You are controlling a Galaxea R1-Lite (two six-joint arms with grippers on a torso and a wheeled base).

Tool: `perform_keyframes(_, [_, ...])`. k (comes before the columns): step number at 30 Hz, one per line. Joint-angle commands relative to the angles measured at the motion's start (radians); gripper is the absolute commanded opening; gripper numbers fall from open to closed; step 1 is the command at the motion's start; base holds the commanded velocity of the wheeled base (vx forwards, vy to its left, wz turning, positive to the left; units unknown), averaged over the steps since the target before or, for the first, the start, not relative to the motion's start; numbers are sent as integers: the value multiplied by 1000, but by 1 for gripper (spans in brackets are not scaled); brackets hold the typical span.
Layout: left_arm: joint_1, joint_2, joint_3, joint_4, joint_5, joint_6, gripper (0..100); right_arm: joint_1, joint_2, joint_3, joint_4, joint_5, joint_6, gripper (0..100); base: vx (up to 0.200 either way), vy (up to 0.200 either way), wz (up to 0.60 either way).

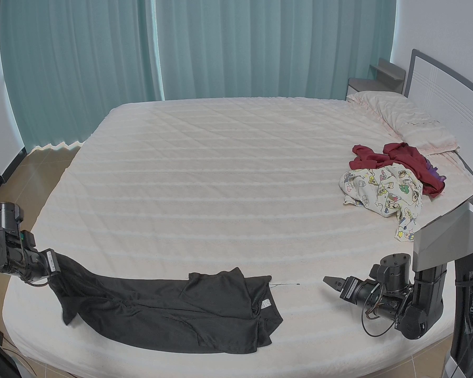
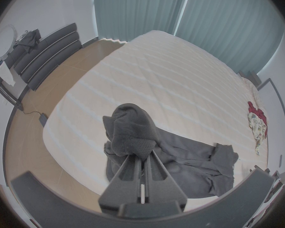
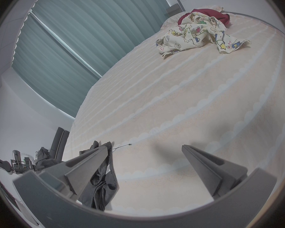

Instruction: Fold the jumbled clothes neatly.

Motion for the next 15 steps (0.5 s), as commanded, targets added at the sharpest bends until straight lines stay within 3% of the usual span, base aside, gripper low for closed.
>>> perform_keyframes(1, [-406,-176,46,91,150,-254,0,1,-3,-1,-10,1,0,100,0,0,0])
perform_keyframes(2, [-406,-176,46,91,150,-254,0,1,-3,-1,-10,1,0,100,0,0,0])
perform_keyframes(4, [-584,-177,35,97,228,-360,0,0,-9,-1,-10,1,0,100,0,0,0])
perform_keyframes(9, [-834,-116,-14,98,314,-502,0,3,-11,-1,-10,1,0,100,0,0,0])
perform_keyframes(15, [-1021,13,-120,103,344,-648,0,4,-9,-1,-10,1,0,100,0,0,0])
